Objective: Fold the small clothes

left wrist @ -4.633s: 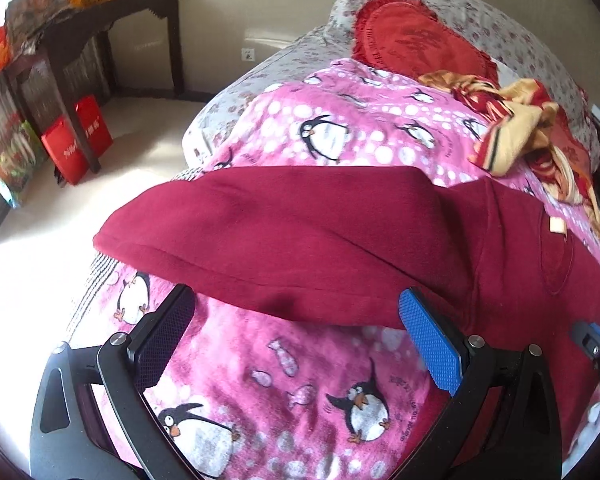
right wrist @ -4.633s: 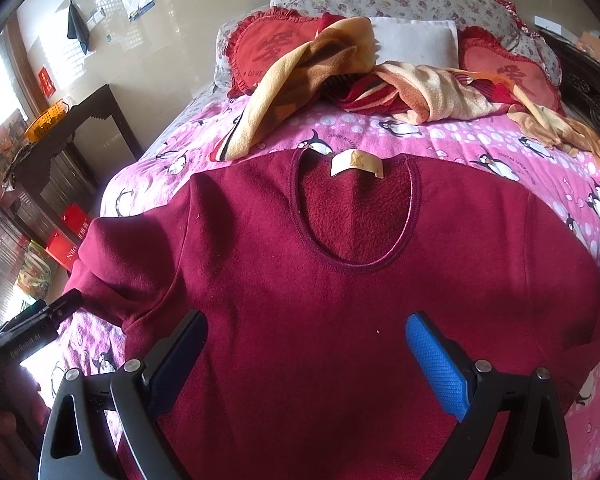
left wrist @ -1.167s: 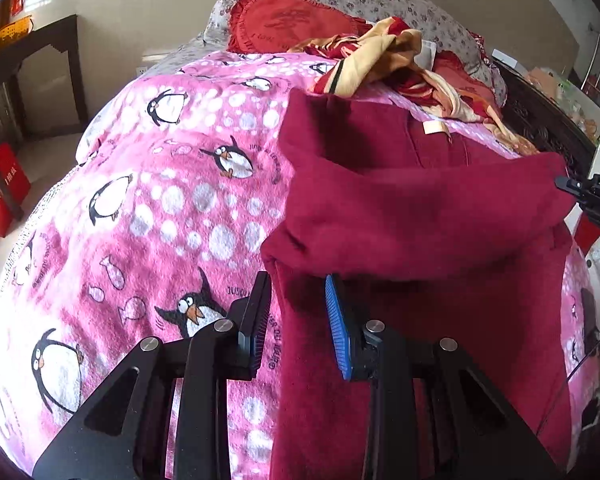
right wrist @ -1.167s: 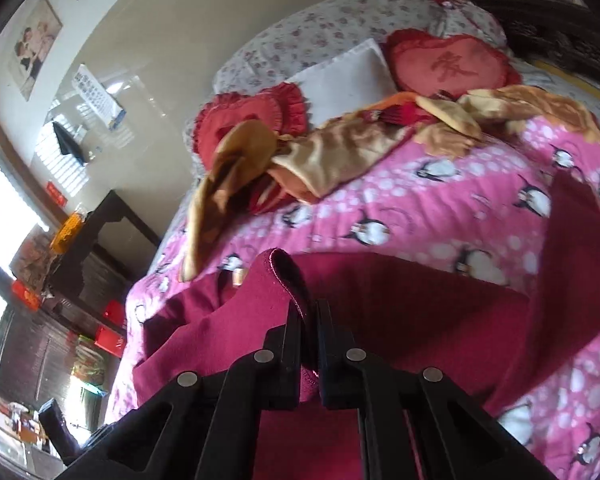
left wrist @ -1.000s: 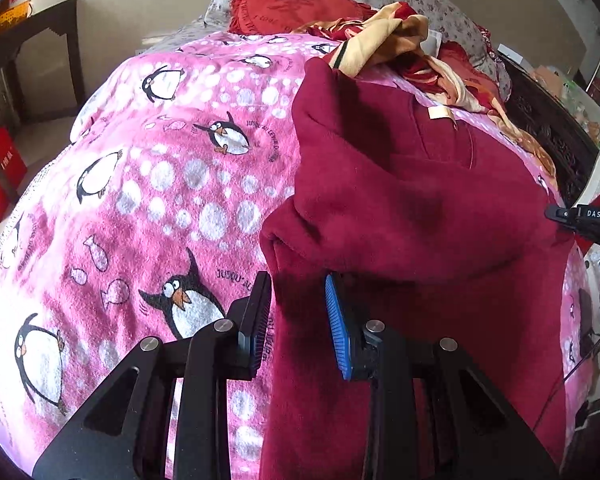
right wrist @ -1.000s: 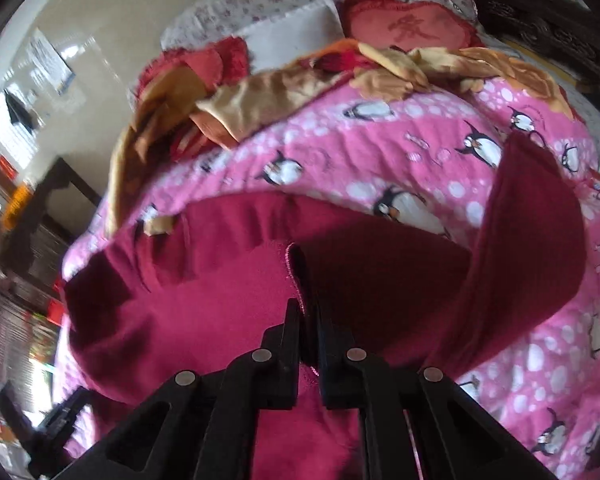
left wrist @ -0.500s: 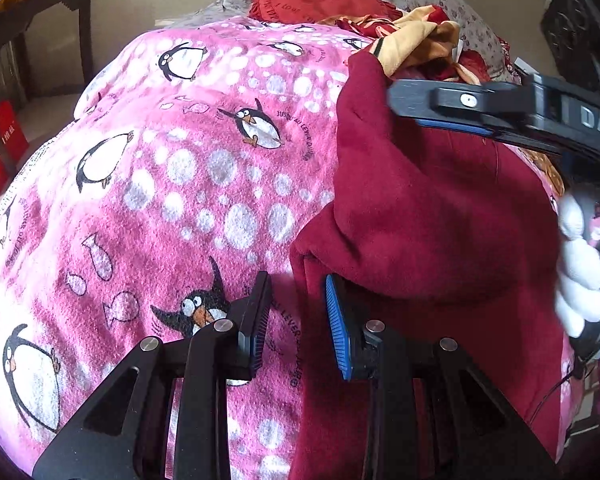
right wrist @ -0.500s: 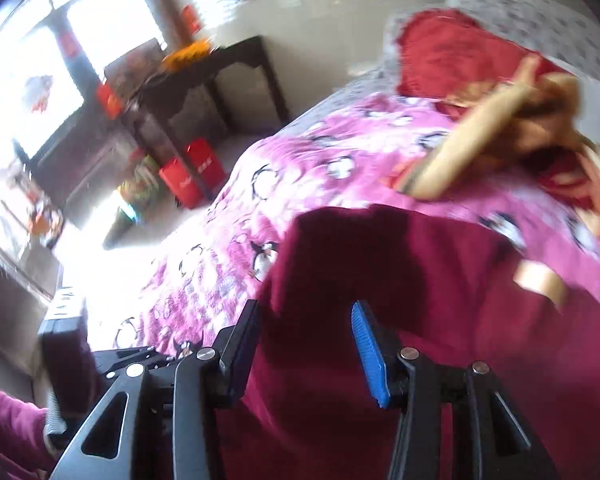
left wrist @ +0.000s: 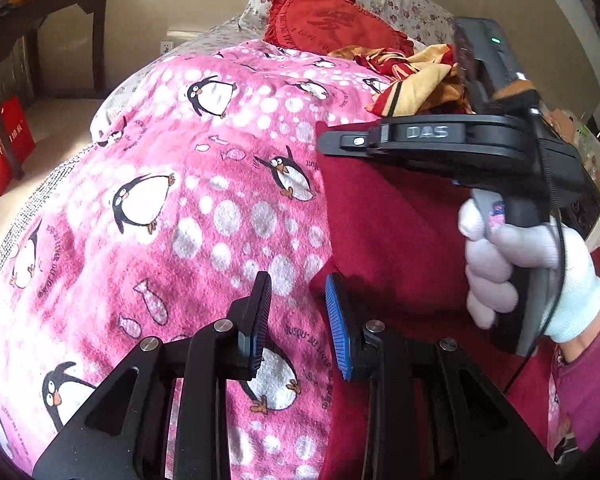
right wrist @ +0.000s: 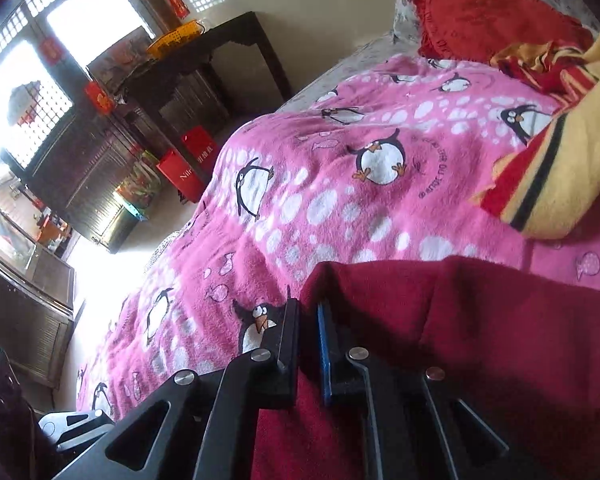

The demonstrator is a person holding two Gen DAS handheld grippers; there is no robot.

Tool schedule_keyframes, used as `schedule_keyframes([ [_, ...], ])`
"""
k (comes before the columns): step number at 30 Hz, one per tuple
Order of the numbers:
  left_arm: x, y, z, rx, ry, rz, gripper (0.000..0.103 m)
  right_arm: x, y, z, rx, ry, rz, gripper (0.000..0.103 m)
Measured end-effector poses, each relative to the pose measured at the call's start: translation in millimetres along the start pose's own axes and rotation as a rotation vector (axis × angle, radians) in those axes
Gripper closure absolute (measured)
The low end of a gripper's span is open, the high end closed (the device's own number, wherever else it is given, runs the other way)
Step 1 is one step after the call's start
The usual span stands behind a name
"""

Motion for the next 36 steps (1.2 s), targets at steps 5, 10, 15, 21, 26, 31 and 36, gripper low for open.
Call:
schedule_keyframes([
  [5,3.8,-4.4,11.2,0.032,-0.010,0.004,0.076,-73.5,-17.9,-4.1,0.039,-0.080,0.072,0.079],
  [10,17.5,-14.6,10.0,0.049,0.014,0.016,0.076,-91.4,-43.6,-30.4,-0.118,-0.068,-0.143,0.053],
  [15,23.9,-16.6,8.7,0.063,0.031,0.041,0.076,-55.8,-69.8,-45.4,-0.198,-0.024,-0.285,0.071],
  [21,13.7,-15.1,15.6,0.071,0.008,0.067,0.076,-74.6,-59.9,-40.8,-0.265,-0.074,-0.313,0.100],
  [26,7.4,-13.7,19.9,0.062,-0.006,0.072,0.076,-88.6,-57.7,-34.2,-0.265,-0.136,-0.346,0.100],
  [31,3.5,-21.0,30.3,0.066,-0.036,0.085,0.076,-82.0,-76.5,-26.1,-0.179,-0.148,-0.454,0.100],
  [36,3.3,-40.0,48.2,0.095,-0.066,0.058,0.076,-94.8,-79.4,-33.4,-0.088,-0.153,-0.325,0.097],
])
Point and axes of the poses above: each gripper's, at about its wrist camera, not at the fingertips, and x roughly the way its jaws point, y to its left, z to its top, the point moved 3 cm from there along x, roughly the way its jaws point, and after that the axes turned 14 degrees about x, right-handed, at the moved point
